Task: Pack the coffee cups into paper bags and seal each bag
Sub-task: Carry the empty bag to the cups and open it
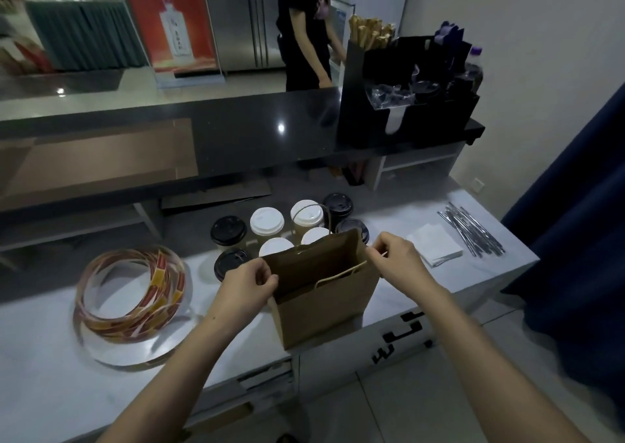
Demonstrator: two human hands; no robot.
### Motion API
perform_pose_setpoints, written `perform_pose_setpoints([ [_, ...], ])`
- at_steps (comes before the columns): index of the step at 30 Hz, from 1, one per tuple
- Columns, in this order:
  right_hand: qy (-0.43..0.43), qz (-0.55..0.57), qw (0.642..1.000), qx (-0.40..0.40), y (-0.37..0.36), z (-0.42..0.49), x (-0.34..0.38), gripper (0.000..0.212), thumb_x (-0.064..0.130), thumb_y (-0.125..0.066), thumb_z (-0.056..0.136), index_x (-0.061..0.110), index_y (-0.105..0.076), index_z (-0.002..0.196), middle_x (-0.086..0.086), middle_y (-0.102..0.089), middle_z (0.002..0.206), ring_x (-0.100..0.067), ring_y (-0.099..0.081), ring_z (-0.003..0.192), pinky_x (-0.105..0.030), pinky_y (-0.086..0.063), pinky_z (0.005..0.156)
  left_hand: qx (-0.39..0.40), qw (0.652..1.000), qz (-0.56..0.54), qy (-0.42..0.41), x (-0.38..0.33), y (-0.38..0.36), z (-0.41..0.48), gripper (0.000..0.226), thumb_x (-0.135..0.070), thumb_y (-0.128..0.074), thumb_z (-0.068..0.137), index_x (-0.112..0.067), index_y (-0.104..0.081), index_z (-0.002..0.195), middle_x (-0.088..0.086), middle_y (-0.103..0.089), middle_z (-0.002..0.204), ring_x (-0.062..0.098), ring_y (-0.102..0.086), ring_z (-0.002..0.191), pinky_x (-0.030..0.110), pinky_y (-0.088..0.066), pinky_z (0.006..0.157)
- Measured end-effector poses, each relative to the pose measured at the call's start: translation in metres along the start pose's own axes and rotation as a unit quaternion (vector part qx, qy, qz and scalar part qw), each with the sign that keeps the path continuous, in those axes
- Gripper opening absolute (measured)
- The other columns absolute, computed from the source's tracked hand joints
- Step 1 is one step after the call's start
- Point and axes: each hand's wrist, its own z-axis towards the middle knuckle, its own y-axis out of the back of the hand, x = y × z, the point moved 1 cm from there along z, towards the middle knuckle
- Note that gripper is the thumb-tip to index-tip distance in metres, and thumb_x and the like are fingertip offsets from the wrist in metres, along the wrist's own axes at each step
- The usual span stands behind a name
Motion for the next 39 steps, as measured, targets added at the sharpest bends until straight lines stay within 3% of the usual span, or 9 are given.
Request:
perform_pose_setpoints([
  [10, 0.064, 0.004, 0.998, 0.007, 0.004, 0.005, -0.011, 0.022, 0.032, -0.064, 0.101, 0.024, -0.059, 0.081, 0.007, -0.065, 0.074, -0.007, -0.064, 0.07, -0.032, -0.055, 0.064, -0.023, 0.999, -0.009, 0.032, -0.007, -0.009, -0.014, 0.015, -0.029, -0.069, 0.095, -0.025, -0.059, 0.085, -0.002, -0.07, 0.075, 0.014, -0.066, 0.074, 0.042, -0.058, 0.071],
  [14, 0.088, -0.006, 0.996, 0.032, 0.006, 0.005, -0.018, 0.022, 0.029, -0.063, 0.102, 0.025, -0.056, 0.082, 0.008, -0.064, 0.073, -0.005, -0.063, 0.069, -0.028, -0.053, 0.062, -0.03, 0.998, -0.008, 0.051, -0.015, -0.014, -0.018, 0.016, -0.03, -0.074, 0.091, -0.029, -0.059, 0.092, -0.005, -0.069, 0.079, 0.01, -0.065, 0.076, 0.033, -0.055, 0.068],
  [18, 0.086, 0.02, 0.996, 0.031, 0.006, 0.006, -0.025, 0.02, 0.027, -0.065, 0.101, 0.024, -0.058, 0.083, 0.008, -0.065, 0.073, -0.007, -0.063, 0.068, -0.031, -0.055, 0.063, -0.031, 0.998, -0.021, 0.055, -0.016, -0.02, -0.02, 0.025, -0.029, -0.077, 0.091, -0.034, -0.057, 0.105, -0.011, -0.066, 0.096, 0.004, -0.063, 0.089, 0.018, -0.05, 0.072],
  [20, 0.09, 0.031, 0.995, 0.04, 0.005, 0.009, -0.025, 0.019, 0.026, -0.064, 0.101, 0.022, -0.058, 0.084, 0.007, -0.065, 0.074, -0.007, -0.063, 0.068, -0.025, -0.052, 0.061, -0.038, 0.997, -0.039, 0.058, -0.013, -0.022, -0.019, 0.028, -0.029, -0.078, 0.09, -0.036, -0.058, 0.109, -0.013, -0.065, 0.102, 0.002, -0.062, 0.094, 0.016, -0.048, 0.074],
  [25, 0.117, 0.037, 0.991, 0.055, 0.004, 0.014, -0.029, 0.02, 0.022, -0.064, 0.1, 0.024, -0.056, 0.082, 0.008, -0.064, 0.072, -0.008, -0.062, 0.068, -0.026, -0.052, 0.06, -0.033, 0.997, -0.033, 0.059, -0.003, -0.024, -0.021, 0.049, -0.032, -0.083, 0.085, -0.038, -0.057, 0.126, -0.018, -0.057, 0.121, 0.003, -0.058, 0.109, 0.027, -0.056, 0.081],
  [29, 0.139, 0.03, 0.987, 0.07, 0.004, 0.016, -0.031, 0.02, 0.021, -0.063, 0.1, 0.025, -0.055, 0.083, 0.008, -0.063, 0.073, -0.007, -0.062, 0.071, -0.024, -0.051, 0.059, -0.03, 0.997, -0.04, 0.051, 0.005, -0.026, -0.023, 0.065, -0.03, -0.084, 0.085, -0.042, -0.05, 0.139, -0.014, -0.052, 0.134, 0.003, -0.055, 0.118, 0.025, -0.053, 0.083],
  [39, 0.116, 0.027, 0.99, 0.072, 0.006, 0.016, -0.027, 0.022, 0.023, -0.062, 0.099, 0.026, -0.052, 0.08, 0.007, -0.063, 0.074, -0.01, -0.061, 0.069, -0.03, -0.051, 0.062, -0.017, 0.997, -0.064, 0.04, 0.013, -0.03, -0.022, 0.081, -0.036, -0.085, 0.084, -0.048, -0.037, 0.148, -0.017, -0.044, 0.144, 0.004, -0.047, 0.128, 0.036, -0.051, 0.099],
])
